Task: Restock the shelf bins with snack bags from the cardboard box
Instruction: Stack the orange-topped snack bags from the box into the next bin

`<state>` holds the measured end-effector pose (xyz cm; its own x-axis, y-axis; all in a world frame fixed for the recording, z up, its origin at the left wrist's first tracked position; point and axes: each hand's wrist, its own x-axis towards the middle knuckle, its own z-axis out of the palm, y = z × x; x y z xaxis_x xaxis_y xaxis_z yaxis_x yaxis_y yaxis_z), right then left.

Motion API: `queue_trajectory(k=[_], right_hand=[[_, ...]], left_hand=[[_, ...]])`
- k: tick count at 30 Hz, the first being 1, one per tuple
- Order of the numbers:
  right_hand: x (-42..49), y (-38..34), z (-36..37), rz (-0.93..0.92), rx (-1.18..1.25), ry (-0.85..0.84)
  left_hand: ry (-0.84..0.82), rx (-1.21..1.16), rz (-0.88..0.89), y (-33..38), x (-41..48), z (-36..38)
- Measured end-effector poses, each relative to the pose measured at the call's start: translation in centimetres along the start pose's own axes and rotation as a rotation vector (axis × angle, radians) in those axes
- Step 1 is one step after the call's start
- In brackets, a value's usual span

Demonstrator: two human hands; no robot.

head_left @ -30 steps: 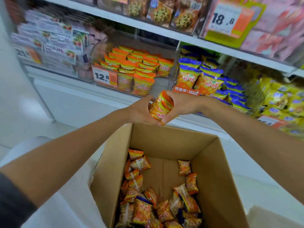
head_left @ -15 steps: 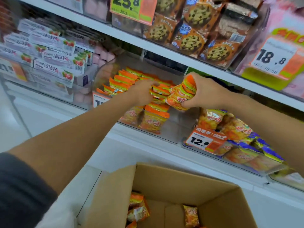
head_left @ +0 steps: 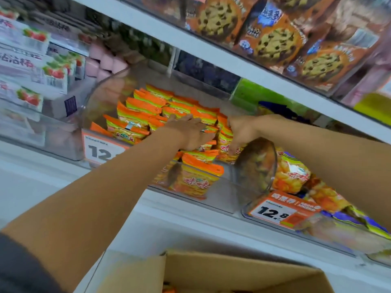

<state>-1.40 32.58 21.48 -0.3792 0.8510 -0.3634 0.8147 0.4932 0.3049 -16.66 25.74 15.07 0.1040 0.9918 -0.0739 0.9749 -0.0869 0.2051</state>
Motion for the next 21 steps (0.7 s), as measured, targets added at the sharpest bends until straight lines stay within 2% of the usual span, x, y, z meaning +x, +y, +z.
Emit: queue_trajectory(k=[5,10,15,19,21], right_hand=[[1.3,-0.8,0.9,0.027,-0.024,-0.052],[0.8,-0.9,-0.2,0.023,-0.141,-0.013],[0.8,-1.8,0.7,0.058,-0.101,-0.021],[0.1,-1.3,0.3,0.085,0.027,-0.099],[-0.2,-1.2,0.4,0.101,0.061,-0.069]], left_hand=[[-0.007,-0.010,-0.005,0.0,-0.2,0.0],[-0.004,-0.012,0.004,0.0,-0.4,-0.2],[-0.006,-0.013,0.002,0.0,-0.2,-0.1],[-0.004,-0.018,0.003,0.0,-0.3,0.0],[-0.004,-0.024,0.005,0.0,-0.4,0.0]])
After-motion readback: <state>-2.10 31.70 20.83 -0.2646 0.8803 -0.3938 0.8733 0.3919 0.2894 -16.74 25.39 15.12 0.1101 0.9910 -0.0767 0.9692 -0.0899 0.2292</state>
